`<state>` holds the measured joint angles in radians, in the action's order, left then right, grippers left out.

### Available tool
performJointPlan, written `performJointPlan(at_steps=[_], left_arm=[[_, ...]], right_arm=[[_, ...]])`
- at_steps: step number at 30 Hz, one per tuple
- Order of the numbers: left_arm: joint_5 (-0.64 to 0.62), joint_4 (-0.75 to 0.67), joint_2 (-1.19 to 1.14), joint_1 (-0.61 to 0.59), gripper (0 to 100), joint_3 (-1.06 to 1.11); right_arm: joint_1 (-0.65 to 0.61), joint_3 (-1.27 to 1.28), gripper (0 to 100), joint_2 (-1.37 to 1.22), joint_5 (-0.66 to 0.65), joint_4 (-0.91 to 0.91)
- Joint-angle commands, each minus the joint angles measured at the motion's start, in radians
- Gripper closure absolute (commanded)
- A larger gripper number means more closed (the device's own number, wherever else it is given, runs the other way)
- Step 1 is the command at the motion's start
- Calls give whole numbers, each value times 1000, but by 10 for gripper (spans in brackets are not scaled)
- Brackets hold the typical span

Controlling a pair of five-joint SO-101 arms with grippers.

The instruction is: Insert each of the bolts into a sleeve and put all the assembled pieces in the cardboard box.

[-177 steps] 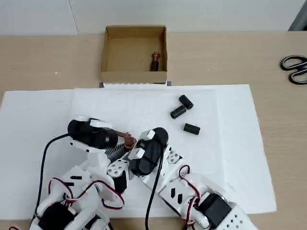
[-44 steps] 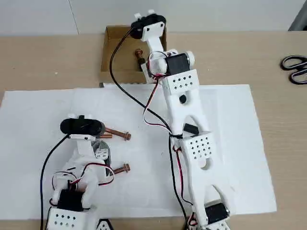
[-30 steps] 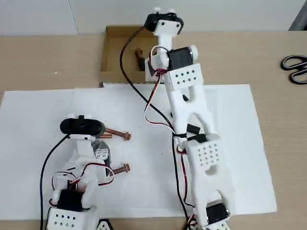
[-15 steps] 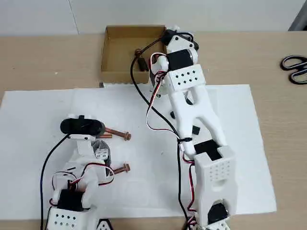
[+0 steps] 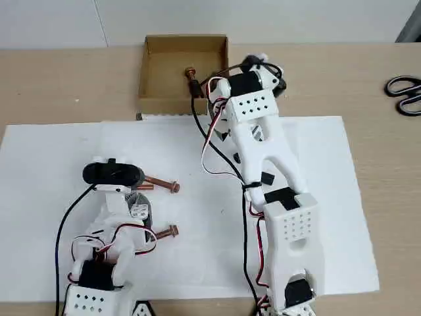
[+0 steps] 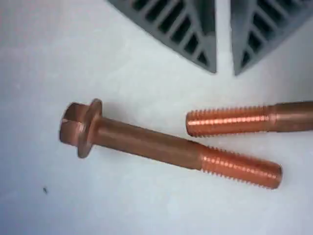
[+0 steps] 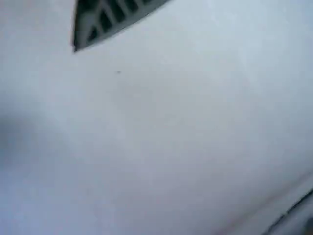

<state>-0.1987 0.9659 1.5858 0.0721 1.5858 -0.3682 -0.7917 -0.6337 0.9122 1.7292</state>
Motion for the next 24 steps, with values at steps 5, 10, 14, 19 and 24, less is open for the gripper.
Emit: performJointPlan(at_steps=[5, 10, 14, 19, 24], left_arm=[[3, -28, 9, -8, 993, -4], [3, -28, 9, -8, 993, -4], [3, -28, 9, -8, 993, -4], [3, -28, 9, -8, 993, -4], [3, -28, 9, -8, 993, -4]], right_arm=[[12, -5, 790, -21, 12, -1], [61, -8, 790, -87, 12, -22], [99, -9, 790, -113, 9, -65], [101, -9, 790, -124, 9, -77], [97, -9, 790, -124, 9, -77]])
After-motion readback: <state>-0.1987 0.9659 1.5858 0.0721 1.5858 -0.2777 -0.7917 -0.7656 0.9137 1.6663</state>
